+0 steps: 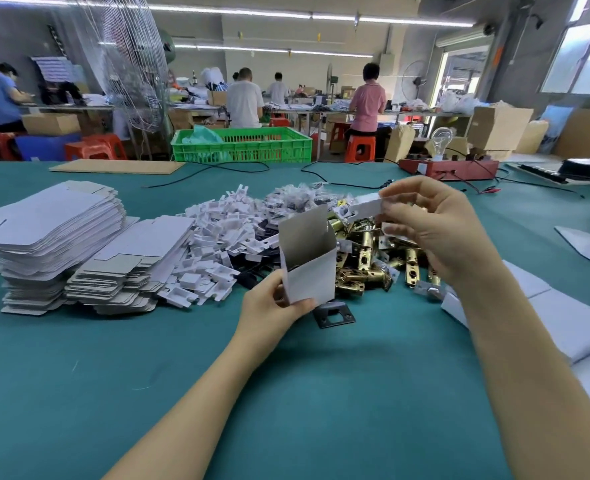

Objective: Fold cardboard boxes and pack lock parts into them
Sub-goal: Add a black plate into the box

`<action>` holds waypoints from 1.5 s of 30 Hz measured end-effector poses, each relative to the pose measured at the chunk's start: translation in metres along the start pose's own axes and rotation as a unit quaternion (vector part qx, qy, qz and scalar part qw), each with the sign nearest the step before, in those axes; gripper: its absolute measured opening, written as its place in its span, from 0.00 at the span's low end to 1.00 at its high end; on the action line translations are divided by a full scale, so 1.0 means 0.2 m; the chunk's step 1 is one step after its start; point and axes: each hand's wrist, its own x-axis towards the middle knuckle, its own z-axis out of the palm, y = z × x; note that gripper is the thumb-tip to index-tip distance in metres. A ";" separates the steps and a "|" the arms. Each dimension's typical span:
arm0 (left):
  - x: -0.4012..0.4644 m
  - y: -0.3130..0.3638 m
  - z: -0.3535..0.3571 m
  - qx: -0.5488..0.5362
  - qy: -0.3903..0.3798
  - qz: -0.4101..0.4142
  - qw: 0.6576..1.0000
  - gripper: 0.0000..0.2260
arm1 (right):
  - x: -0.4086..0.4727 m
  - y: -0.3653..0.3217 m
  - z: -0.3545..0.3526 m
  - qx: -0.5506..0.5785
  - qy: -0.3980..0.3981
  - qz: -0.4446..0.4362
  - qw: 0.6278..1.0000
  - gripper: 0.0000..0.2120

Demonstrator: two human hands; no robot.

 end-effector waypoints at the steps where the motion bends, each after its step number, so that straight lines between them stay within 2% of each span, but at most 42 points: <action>1: 0.00 0.00 0.00 0.004 -0.006 -0.001 1.000 0.18 | -0.01 -0.04 0.01 -0.042 -0.025 -0.034 0.998 0.06; 4: 0.00 -0.01 0.00 0.017 -0.017 0.000 1.000 0.18 | -0.03 -0.10 0.06 -0.169 -0.089 -0.090 0.977 0.08; 8: 0.00 0.00 0.00 0.037 -0.028 0.013 0.999 0.18 | -0.04 -0.13 0.13 -0.296 -0.134 -0.128 0.937 0.06; 13: 0.00 0.00 0.01 0.045 -0.032 0.013 0.998 0.19 | -0.06 -0.16 0.19 -0.389 -0.200 -0.147 0.887 0.07; 17: 0.00 0.00 0.01 0.057 -0.035 0.011 0.998 0.16 | -0.07 -0.16 0.21 -0.438 -0.234 -0.126 0.859 0.07; 22: 0.00 -0.01 0.01 0.061 -0.042 0.006 0.997 0.15 | -0.05 -0.17 0.18 -0.514 -0.217 -0.136 0.818 0.09; 32: 0.00 -0.01 0.01 0.058 -0.025 0.011 0.998 0.13 | -0.06 -0.18 0.15 -0.507 -0.219 -0.135 0.823 0.08; 40: 0.00 -0.01 0.01 0.043 -0.006 0.000 0.999 0.16 | -0.07 -0.17 0.20 -0.527 -0.241 -0.142 0.803 0.08; 45: 0.00 -0.01 0.01 0.048 -0.008 -0.002 0.999 0.15 | -0.06 -0.14 0.21 -0.531 -0.261 -0.133 0.795 0.11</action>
